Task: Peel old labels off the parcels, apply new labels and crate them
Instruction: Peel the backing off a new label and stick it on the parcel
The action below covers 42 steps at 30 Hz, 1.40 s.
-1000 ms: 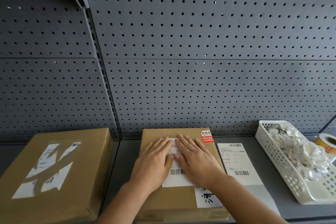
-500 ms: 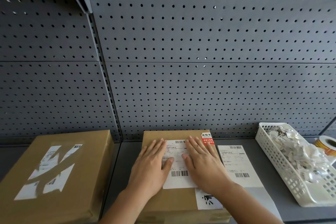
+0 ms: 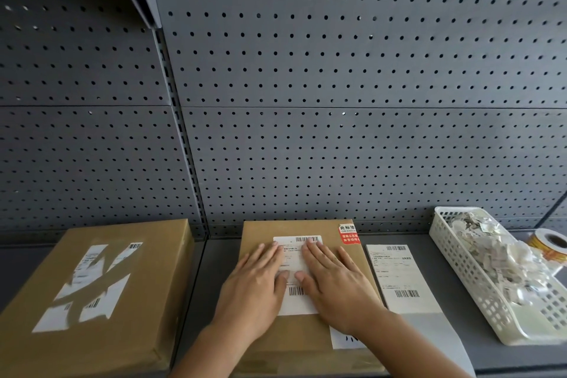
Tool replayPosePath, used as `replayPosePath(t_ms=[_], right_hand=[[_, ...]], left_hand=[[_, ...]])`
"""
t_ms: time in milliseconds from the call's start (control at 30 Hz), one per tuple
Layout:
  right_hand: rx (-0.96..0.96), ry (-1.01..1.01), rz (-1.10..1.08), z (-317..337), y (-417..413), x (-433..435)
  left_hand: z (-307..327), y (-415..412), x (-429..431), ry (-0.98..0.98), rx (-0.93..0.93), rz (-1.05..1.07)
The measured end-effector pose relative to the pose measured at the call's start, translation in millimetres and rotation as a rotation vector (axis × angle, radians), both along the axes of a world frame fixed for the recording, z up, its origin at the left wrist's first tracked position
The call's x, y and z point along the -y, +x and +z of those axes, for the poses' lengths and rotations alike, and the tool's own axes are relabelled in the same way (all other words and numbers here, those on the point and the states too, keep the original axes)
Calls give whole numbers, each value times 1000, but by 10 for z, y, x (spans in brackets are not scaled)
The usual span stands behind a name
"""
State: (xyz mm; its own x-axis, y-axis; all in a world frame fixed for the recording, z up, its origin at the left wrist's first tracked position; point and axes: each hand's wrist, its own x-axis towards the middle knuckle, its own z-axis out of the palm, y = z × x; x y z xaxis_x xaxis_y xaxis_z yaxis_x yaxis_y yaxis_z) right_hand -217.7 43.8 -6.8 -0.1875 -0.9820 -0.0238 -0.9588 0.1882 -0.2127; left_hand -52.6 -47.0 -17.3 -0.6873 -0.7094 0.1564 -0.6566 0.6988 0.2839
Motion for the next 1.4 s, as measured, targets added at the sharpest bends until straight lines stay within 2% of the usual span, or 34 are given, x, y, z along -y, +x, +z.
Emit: replayPosePath(t_ms=[267, 467, 633, 867, 1100, 1233, 1400], right_hand=[[-1, -21, -134, 3, -36, -106], [83, -63, 41, 111, 146, -224], [34, -92, 77, 22, 179, -290], [-65, -96, -88, -95, 116, -399], [-2, -89, -137, 21, 67, -498], [47, -97, -45, 85, 118, -610], [-46, -114, 66, -27, 309, -754]], left_hand=[[37, 138, -80, 17, -69, 39], [165, 53, -377, 1, -102, -86], [47, 66, -431, -46, -61, -75], [14, 52, -438, -49, -61, -10], [54, 60, -467, -6, -99, 66], [62, 143, -548, -44, -121, 35], [-29, 220, -718, -2, -97, -130]])
